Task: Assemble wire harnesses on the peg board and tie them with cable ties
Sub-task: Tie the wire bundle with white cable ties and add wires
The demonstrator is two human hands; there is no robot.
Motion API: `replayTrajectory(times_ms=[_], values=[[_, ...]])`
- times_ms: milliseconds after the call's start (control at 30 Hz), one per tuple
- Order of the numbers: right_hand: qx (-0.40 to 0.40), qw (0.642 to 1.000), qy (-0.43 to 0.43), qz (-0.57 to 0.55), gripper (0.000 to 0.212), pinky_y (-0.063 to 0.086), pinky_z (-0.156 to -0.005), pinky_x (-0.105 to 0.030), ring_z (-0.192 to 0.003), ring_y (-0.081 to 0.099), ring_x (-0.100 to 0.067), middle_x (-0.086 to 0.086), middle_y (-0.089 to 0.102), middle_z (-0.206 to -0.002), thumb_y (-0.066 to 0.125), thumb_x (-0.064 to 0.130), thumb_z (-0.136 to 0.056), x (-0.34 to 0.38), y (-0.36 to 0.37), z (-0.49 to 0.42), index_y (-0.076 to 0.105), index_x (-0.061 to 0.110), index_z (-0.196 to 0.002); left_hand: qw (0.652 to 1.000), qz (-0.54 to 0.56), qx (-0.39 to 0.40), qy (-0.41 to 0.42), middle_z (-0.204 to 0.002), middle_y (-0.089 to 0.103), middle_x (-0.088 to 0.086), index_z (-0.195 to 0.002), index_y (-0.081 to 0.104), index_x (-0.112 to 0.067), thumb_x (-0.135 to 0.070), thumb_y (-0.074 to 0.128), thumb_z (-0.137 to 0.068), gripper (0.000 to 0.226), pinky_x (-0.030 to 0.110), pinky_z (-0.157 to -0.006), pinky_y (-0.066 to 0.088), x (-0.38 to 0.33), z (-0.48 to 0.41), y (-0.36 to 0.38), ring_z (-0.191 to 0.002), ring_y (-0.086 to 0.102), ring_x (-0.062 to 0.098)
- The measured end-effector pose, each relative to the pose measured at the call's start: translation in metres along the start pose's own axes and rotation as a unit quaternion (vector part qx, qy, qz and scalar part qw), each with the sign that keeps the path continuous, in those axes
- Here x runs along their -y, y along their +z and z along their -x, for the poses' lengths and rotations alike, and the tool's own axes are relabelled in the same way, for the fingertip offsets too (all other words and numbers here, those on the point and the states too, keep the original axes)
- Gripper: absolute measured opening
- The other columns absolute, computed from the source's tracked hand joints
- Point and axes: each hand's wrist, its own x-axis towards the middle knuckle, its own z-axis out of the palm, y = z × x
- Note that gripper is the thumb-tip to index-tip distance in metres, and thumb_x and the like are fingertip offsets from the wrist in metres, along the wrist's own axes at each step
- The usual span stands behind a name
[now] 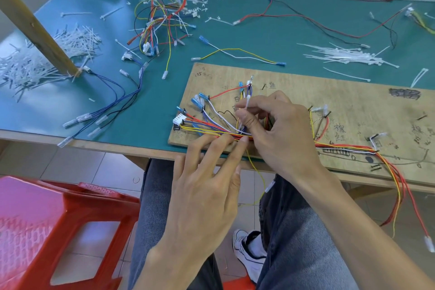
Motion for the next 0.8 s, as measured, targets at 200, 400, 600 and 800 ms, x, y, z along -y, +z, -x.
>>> replayTrajectory(times_ms=[200, 400, 600, 800], values=[[0.008, 1.000, 0.000, 0.015, 0.011, 0.048, -0.075, -0.022, -0.077, 0.059, -0.011, 0.013, 0.059, -0.083, 0.084, 0.026, -0.089, 0.003, 0.002, -0.001, 0.074, 0.022, -0.093, 0.998, 0.050, -0.027, 0.026, -0.134, 0.066, -0.006, -0.133, 0.069, -0.013, -0.016, 0.060, -0.105, 0.029, 0.046, -0.101, 0.050, 0.008, -0.007, -0.008, -0.126, 0.057, 0.023], [-0.004, 1.000, -0.018, 0.006, 0.012, 0.037, -0.073, -0.014, -0.085, 0.052, -0.016, 0.030, 0.060, -0.072, 0.080, 0.031, -0.092, 0.002, -0.001, -0.001, 0.079, 0.022, -0.085, 0.994, 0.078, -0.014, 0.079, -0.128, 0.071, -0.007, -0.122, 0.075, -0.012, -0.014, 0.065, -0.103, 0.022, 0.038, -0.103, 0.051, 0.024, -0.022, -0.019, -0.119, 0.061, 0.019], [0.010, 0.999, -0.043, 0.027, 0.026, 0.040, -0.078, -0.032, -0.087, 0.047, -0.025, 0.002, 0.066, -0.083, 0.070, 0.029, -0.102, 0.000, 0.003, -0.003, 0.075, 0.014, -0.081, 0.988, 0.092, 0.004, 0.122, -0.122, 0.072, -0.006, -0.118, 0.077, -0.010, -0.013, 0.066, -0.104, 0.019, 0.039, -0.097, 0.052, 0.036, -0.034, -0.020, -0.115, 0.061, 0.020], [-0.006, 0.999, -0.044, -0.004, 0.011, 0.049, -0.075, -0.035, -0.077, 0.053, -0.018, 0.032, 0.052, -0.072, 0.077, 0.023, -0.096, 0.000, 0.003, -0.002, 0.077, 0.019, -0.107, 0.985, 0.101, 0.010, 0.136, -0.121, 0.072, -0.007, -0.115, 0.078, -0.009, -0.013, 0.068, -0.102, 0.017, 0.037, -0.095, 0.053, 0.039, -0.039, -0.022, -0.113, 0.061, 0.019]])
